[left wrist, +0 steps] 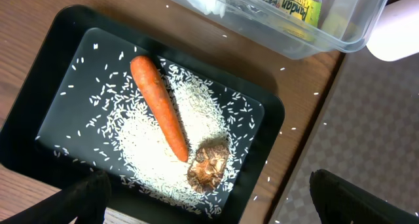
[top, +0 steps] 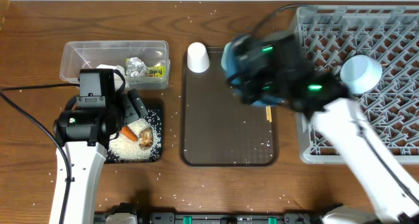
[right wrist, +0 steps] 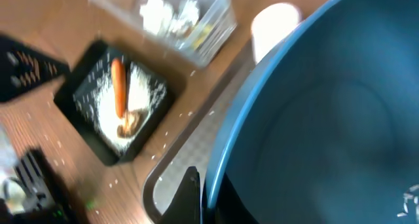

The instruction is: Sort waste into correct bins and load items into the dishwasher rack

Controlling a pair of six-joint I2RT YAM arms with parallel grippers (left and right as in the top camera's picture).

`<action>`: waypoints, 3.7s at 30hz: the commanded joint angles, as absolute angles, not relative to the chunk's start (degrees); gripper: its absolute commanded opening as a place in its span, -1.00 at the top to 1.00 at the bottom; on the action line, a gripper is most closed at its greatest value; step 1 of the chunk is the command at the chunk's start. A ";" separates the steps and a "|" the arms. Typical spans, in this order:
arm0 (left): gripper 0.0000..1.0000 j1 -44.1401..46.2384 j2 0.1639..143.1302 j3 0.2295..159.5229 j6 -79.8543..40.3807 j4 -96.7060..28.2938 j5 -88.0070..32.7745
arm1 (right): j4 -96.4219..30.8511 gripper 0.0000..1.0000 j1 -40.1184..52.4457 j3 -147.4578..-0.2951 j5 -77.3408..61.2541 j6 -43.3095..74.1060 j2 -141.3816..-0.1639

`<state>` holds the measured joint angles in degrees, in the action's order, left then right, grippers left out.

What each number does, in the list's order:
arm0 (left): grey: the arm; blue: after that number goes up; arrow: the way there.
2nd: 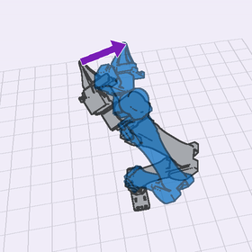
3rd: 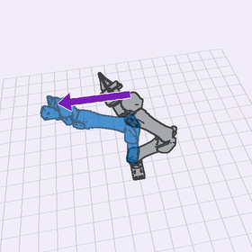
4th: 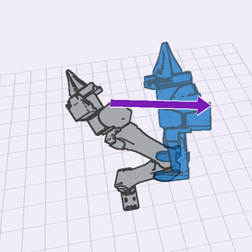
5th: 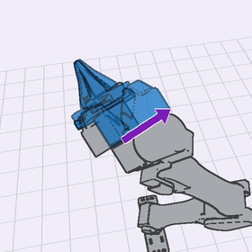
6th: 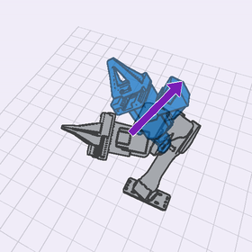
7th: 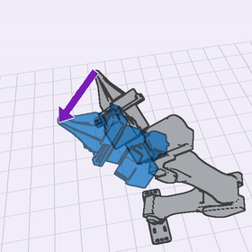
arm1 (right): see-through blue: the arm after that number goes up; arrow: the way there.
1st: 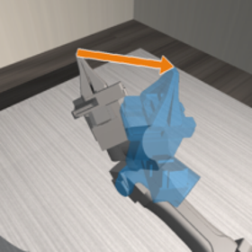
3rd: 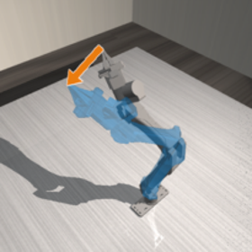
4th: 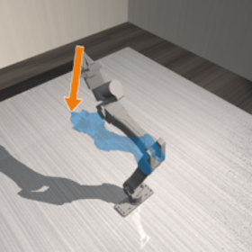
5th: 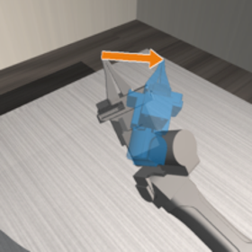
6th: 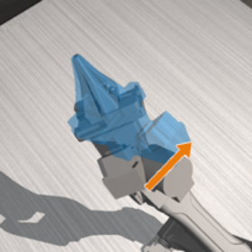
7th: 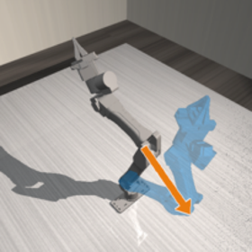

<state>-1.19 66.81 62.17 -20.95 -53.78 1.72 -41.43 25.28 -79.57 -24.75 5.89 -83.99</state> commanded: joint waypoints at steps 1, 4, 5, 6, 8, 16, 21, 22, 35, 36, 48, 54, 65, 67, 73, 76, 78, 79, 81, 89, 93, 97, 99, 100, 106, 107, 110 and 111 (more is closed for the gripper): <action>-0.96 -1.32 66.96 62.11 -20.64 -53.95 2.20 | -42.70 0.98 16.97 -80.51 -29.06 5.63 -80.05; -0.96 -1.30 66.96 62.11 -20.64 -53.95 2.20 | -43.07 0.98 7.31 -80.51 -31.31 5.48 -78.39; -0.96 -1.32 66.96 62.11 -20.62 -53.95 2.20 | -42.96 0.98 3.90 -80.51 -33.08 5.15 -78.32; -0.96 -1.32 66.96 62.11 -20.64 -53.95 2.20 | -42.83 0.98 1.32 -80.51 -34.74 4.56 -78.32; -0.96 -1.32 66.96 62.11 -20.64 -53.95 2.20 | -42.35 0.98 -4.99 -80.51 -38.83 3.73 -78.78; -0.96 -1.32 66.96 62.11 -20.64 -53.95 2.20 | -32.16 0.98 -26.52 -80.51 -64.01 2.33 -85.17; -0.96 -1.32 66.96 62.11 -20.64 -53.95 2.20 | -24.23 0.98 -33.34 -80.51 -69.60 3.64 -92.18; -0.95 -1.32 66.96 62.11 -20.64 -53.95 2.20 | -22.48 0.98 -34.37 -80.51 -70.22 4.10 -93.82; -0.96 -1.32 66.96 62.11 -20.62 -53.95 2.20 | -0.45 0.98 -45.17 -80.51 -79.92 18.20 -105.73; -0.95 -1.32 66.96 62.11 -20.62 -53.95 2.20 | -0.43 0.98 -45.36 -80.51 -79.99 18.24 -105.97; -0.96 -1.32 66.96 62.11 -20.64 -53.95 2.20 | 8.58 0.98 -41.78 -80.51 -79.99 27.00 -106.52; -0.96 -1.32 66.96 62.11 -20.64 -53.95 2.20 | 8.82 0.98 -40.14 -80.47 -79.66 27.16 -107.00; -0.96 -1.32 66.96 62.11 -20.62 -53.95 2.20 | 13.80 0.98 -39.31 -80.47 -77.89 30.06 -114.56; -0.96 -1.30 66.96 62.11 -20.64 -53.95 2.20 | 15.57 0.98 -39.35 -80.47 -78.35 31.79 -115.42; -0.96 -1.32 66.96 62.11 -20.64 -53.95 2.20 | 27.27 0.98 -39.46 -80.47 -81.01 41.52 -115.50; -0.96 -1.32 66.96 62.11 -20.62 -53.95 2.20 | 40.47 0.98 -39.46 -80.47 -81.28 53.19 -115.50; -0.96 -1.32 66.96 62.11 -20.64 -53.95 2.20 | 46.13 0.98 -39.44 -80.47 -81.01 57.71 -115.50; -0.96 -1.32 66.96 62.11 -20.64 -53.95 2.20 | 48.18 0.98 -39.40 -80.47 -80.73 59.13 -115.50; -0.96 -1.32 66.96 62.11 -20.64 -53.95 2.20 | 48.36 0.98 -39.22 -80.47 -79.70 59.57 -115.50; -0.96 -1.30 66.96 62.11 -20.62 -53.95 2.20 | 45.30 0.98 -37.15 -80.47 -77.82 56.95 -115.52; -0.96 -1.32 66.96 62.11 -20.64 -53.95 2.20 | 43.55 0.98 -36.71 -80.47 -77.80 55.90 -115.52; -0.96 -1.32 66.96 62.11 -20.64 -53.95 2.20 | 37.69 0.98 -36.73 -80.47 -77.78 51.07 -115.52; -0.96 -1.32 66.96 62.11 -20.62 -53.95 2.20 | 34.83 0.98 -36.73 -80.47 -77.36 48.58 -115.52; -0.96 -1.32 66.96 62.11 -20.64 -53.95 2.20 | 34.22 0.98 -36.80 -80.47 -77.17 47.81 -115.52; -0.96 -1.32 66.96 62.11 -20.62 -53.95 2.20 | 33.69 0.98 -37.78 -80.47 -75.85 47.48 -115.52; -0.95 -1.32 66.96 62.11 -20.62 -53.95 2.20 | 33.67 0.98 -38.02 -80.47 -75.88 47.51 -115.52; -0.96 -1.32 66.96 62.11 -20.64 -53.95 2.20 | 33.65 0.99 -39.09 -80.47 -76.40 47.55 -115.52; -0.96 -1.32 66.96 62.11 -20.62 -53.95 2.20 | 33.67 0.98 -39.62 -80.47 -76.53 47.79 -115.52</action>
